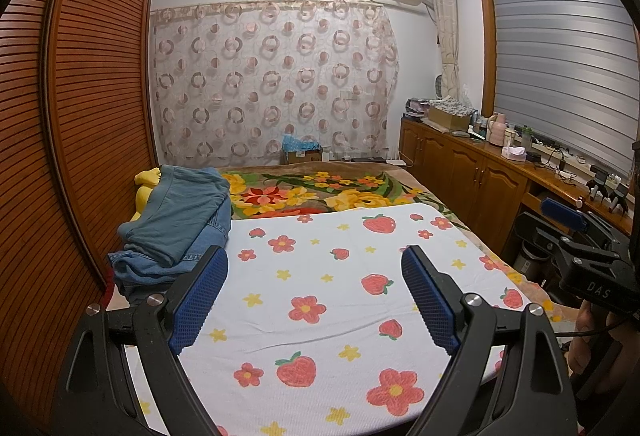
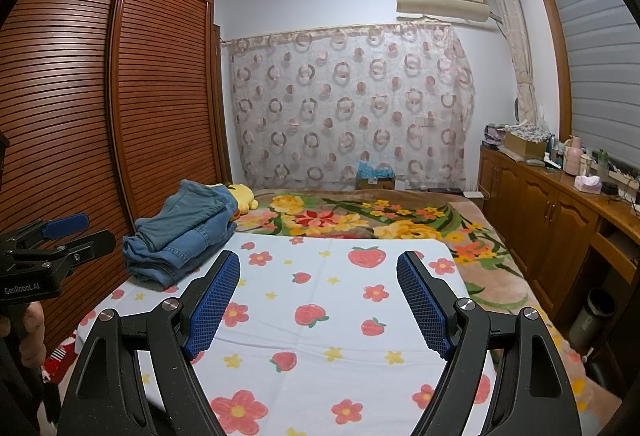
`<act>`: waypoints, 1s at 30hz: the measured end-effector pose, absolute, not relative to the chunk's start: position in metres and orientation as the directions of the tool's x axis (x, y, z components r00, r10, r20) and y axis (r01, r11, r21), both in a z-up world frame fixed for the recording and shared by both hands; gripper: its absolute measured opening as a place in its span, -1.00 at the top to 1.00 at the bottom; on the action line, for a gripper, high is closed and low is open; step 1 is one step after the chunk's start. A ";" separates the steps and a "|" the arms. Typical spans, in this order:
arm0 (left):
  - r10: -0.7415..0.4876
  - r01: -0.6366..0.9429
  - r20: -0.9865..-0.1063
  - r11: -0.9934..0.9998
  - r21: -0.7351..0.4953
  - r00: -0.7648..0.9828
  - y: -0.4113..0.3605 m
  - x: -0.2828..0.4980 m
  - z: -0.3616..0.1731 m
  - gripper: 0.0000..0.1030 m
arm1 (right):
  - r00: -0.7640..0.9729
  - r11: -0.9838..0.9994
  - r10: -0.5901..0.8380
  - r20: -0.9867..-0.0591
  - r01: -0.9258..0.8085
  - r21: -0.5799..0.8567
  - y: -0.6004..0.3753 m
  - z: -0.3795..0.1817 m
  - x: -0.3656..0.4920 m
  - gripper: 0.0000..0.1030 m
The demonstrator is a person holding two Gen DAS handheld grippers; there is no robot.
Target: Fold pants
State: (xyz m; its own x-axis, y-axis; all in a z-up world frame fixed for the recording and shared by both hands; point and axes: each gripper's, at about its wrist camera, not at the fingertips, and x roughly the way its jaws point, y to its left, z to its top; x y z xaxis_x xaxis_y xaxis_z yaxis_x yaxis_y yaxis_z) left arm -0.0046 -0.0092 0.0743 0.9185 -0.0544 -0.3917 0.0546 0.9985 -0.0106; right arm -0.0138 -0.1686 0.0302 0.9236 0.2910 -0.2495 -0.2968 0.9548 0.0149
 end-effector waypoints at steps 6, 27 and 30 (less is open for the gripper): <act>-0.054 0.054 -0.392 0.998 -0.010 0.918 -0.009 -0.005 0.075 -0.73 | 0.924 0.955 0.290 -0.248 -0.296 0.014 -0.168 0.031 -0.013 -0.61; -0.054 0.054 -0.392 0.998 -0.012 0.918 -0.009 -0.004 0.076 -0.73 | 0.926 0.956 0.286 -0.247 -0.292 0.013 -0.168 0.029 -0.013 -0.61; -0.054 0.054 -0.392 0.998 -0.012 0.918 -0.009 -0.004 0.076 -0.73 | 0.926 0.956 0.286 -0.247 -0.292 0.012 -0.168 0.029 -0.014 -0.61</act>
